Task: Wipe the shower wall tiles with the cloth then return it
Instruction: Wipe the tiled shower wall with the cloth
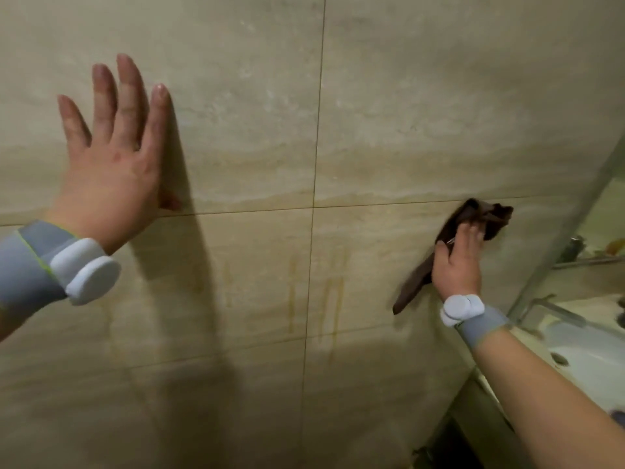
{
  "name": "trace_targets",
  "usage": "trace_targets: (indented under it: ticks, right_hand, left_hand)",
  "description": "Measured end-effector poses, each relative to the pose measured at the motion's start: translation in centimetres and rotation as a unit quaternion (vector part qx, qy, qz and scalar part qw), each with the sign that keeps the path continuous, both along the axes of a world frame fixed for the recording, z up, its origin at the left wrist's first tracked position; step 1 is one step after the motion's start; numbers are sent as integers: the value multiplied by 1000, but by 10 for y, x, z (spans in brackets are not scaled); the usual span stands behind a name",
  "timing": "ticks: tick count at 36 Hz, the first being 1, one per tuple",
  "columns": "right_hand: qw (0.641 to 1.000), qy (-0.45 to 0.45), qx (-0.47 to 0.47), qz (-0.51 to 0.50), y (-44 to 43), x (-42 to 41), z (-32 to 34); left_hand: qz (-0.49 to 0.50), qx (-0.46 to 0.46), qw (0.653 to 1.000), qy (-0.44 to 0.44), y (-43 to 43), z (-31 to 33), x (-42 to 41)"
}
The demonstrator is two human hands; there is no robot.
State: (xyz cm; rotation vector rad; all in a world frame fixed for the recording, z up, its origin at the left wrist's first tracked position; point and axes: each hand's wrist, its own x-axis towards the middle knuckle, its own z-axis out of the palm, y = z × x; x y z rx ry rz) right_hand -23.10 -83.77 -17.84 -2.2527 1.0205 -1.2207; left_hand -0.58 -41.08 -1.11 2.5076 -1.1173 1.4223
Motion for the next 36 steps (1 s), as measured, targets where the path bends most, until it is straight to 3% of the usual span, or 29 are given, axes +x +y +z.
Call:
trace_targets:
  ticks: [7, 13, 17, 19, 24, 27, 29, 32, 36]
  right_hand:
    - [991, -3, -63, 122, 86, 33, -31]
    - [944, 63, -200, 253, 158, 56, -45]
    - [921, 113, -233, 290, 184, 66, -47]
    - [887, 173, -268, 334, 187, 66, -55]
    - [752, 350, -402, 389, 162, 49, -89]
    - [719, 388, -432, 382, 142, 41, -86]
    - [735, 330, -457, 376, 134, 39, -67]
    - [795, 209, -467, 327, 125, 43, -20]
    - [880, 84, -406, 232, 120, 51, 45]
  left_hand:
    - [-13, 3, 1000, 26, 3, 2, -9]
    - [-16, -4, 999, 45, 6, 6, -15]
    - [-15, -2, 999, 50, 4, 6, -18]
    - [-14, -4, 999, 49, 2, 6, -19]
    - [-2, -14, 999, 46, 3, 5, -17]
    - [-1, -9, 999, 48, 4, 5, -16]
    - [1, -10, 999, 41, 4, 4, -15]
    - [8, -13, 999, 38, 2, 4, -16]
    - [27, -16, 999, 34, 2, 0, -17]
